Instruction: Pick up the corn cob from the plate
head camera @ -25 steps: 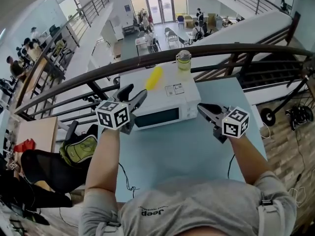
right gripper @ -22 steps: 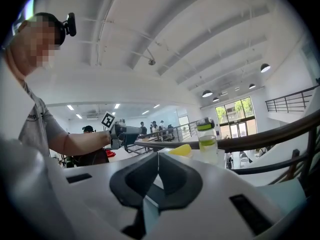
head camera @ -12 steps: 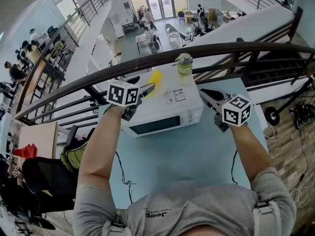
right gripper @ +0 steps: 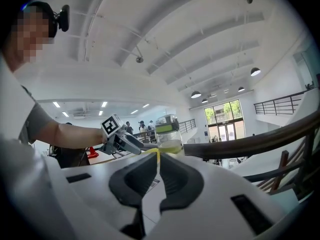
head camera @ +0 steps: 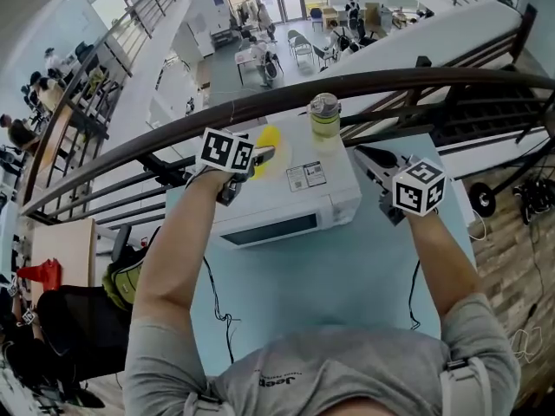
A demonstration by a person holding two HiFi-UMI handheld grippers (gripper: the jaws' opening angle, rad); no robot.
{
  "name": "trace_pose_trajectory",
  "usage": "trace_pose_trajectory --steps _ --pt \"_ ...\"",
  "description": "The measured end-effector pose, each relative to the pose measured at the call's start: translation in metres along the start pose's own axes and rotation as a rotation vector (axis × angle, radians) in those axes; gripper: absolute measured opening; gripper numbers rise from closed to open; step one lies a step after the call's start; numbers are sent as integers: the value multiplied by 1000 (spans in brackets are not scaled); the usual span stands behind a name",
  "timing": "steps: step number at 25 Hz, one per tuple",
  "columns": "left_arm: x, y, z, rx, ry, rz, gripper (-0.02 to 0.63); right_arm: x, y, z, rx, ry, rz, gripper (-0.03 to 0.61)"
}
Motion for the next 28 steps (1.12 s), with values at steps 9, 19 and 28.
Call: trace_pose_trajectory --steps 9,19,28 --pt "-12 39 11 29 10 116 339 -32 14 -25 -17 36 22 26" --pt "-23 54 12 35 -40 218 338 -56 21 -38 -37 80 39 26" --pt "-22 56 8 35 -61 159 268 -68 25 -37 -33 98 52 26"
Point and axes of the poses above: the fingertips, and each gripper's own axes: y forward along the fingers, z to its left, x out of its top, the point moved 6 cm from there along -y, backward along the fingers, and after that the axes turned 12 degrees about -z, right-handed, at the moved point
